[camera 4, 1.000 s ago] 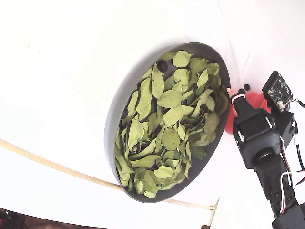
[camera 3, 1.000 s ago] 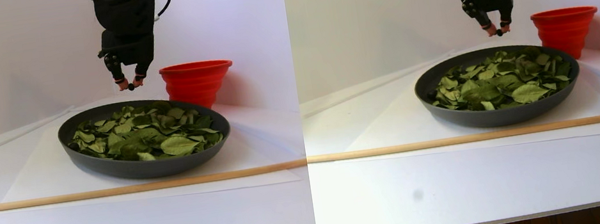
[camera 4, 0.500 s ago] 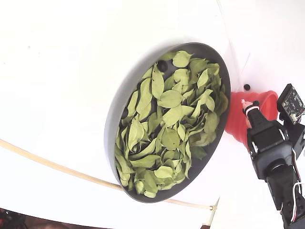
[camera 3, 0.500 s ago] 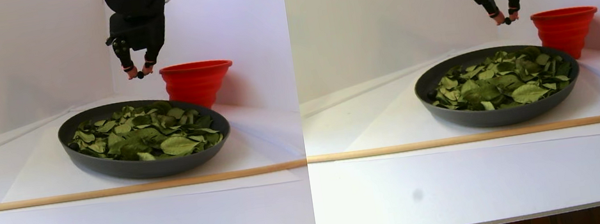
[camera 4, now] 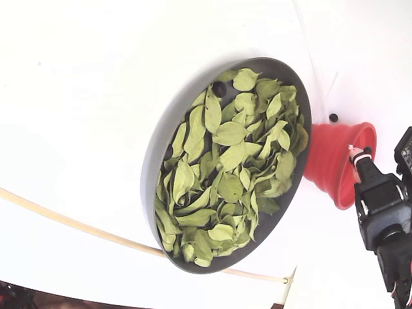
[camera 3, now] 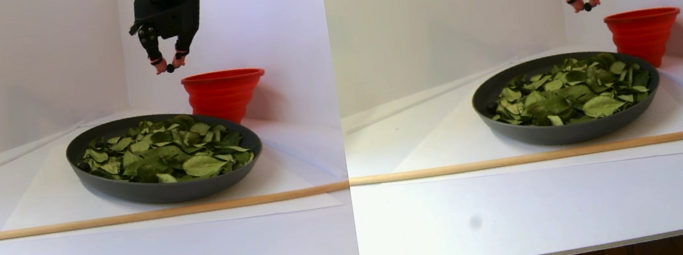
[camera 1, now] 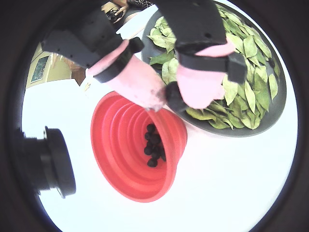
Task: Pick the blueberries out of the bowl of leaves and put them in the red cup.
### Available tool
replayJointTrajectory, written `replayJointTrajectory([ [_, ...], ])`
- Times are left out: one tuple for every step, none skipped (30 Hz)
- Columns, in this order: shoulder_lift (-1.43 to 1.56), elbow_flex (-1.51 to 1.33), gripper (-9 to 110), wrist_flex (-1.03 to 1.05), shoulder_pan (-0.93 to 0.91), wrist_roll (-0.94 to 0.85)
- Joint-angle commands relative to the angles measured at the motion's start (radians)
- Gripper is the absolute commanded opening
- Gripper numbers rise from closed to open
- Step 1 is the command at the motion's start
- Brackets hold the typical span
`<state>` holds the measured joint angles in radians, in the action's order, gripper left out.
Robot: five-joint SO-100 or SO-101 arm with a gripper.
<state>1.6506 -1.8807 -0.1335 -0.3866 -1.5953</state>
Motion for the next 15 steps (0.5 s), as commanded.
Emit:
replayJointTrajectory([
  [0.146,0.015,8,0.005,-0.040,-0.009],
  [0.146,0.018,8,0.005,-0.046,-0.011],
  [0.143,0.025,8,0.005,-0.051,-0.011],
  [0.138,0.031,8,0.005,-0.055,-0.012],
  [0.132,0.038,8,0.005,-0.063,-0.012],
  [0.126,0.048,8,0.006,-0.069,-0.011],
  [0.118,0.055,8,0.006,-0.075,-0.011],
  [0.112,0.061,8,0.006,-0.080,-0.014],
  [0.107,0.069,8,0.006,-0.086,-0.014],
  [0.101,0.077,8,0.006,-0.091,-0.014],
  [0.094,0.084,8,0.006,-0.097,-0.014],
  [0.089,0.092,8,0.006,-0.103,-0.012],
  [0.084,0.101,8,0.006,-0.109,-0.011],
  [0.077,0.109,8,0.006,-0.112,-0.011],
  [0.072,0.115,8,0.006,-0.117,-0.009],
])
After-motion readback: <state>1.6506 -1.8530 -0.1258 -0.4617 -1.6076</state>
